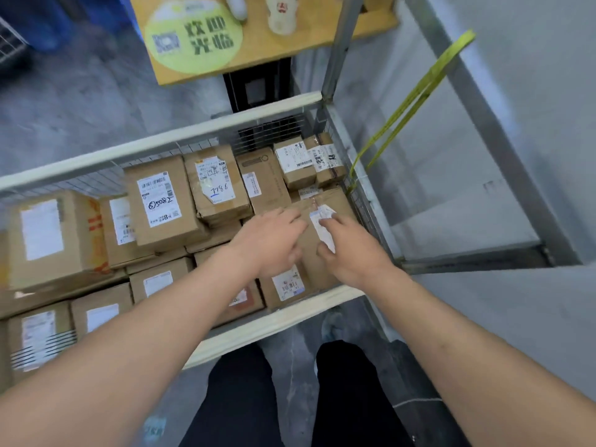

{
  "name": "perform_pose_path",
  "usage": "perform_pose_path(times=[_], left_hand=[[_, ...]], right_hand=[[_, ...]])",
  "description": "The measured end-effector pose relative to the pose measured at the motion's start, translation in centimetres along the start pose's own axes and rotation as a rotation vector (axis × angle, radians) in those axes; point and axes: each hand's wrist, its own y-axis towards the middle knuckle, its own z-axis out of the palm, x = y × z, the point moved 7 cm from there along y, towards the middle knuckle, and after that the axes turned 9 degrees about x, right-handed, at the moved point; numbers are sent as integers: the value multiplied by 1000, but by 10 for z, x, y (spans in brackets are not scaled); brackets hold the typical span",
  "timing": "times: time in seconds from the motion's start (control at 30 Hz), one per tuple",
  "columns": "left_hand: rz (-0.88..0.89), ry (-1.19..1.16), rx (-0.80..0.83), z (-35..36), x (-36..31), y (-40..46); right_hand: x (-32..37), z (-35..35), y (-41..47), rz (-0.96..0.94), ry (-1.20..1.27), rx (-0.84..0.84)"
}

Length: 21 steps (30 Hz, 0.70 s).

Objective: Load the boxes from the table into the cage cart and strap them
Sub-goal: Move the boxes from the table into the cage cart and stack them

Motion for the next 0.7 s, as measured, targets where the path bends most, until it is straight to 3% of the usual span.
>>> perform_pose_path(times=[0.47, 0.7], left_hand=[[166, 191, -256, -203, -20, -159], [252, 237, -383, -294, -47, -216]], right_hand=[[135, -146, -168, 86, -25, -313], [168, -215, -255, 133, -53, -485]])
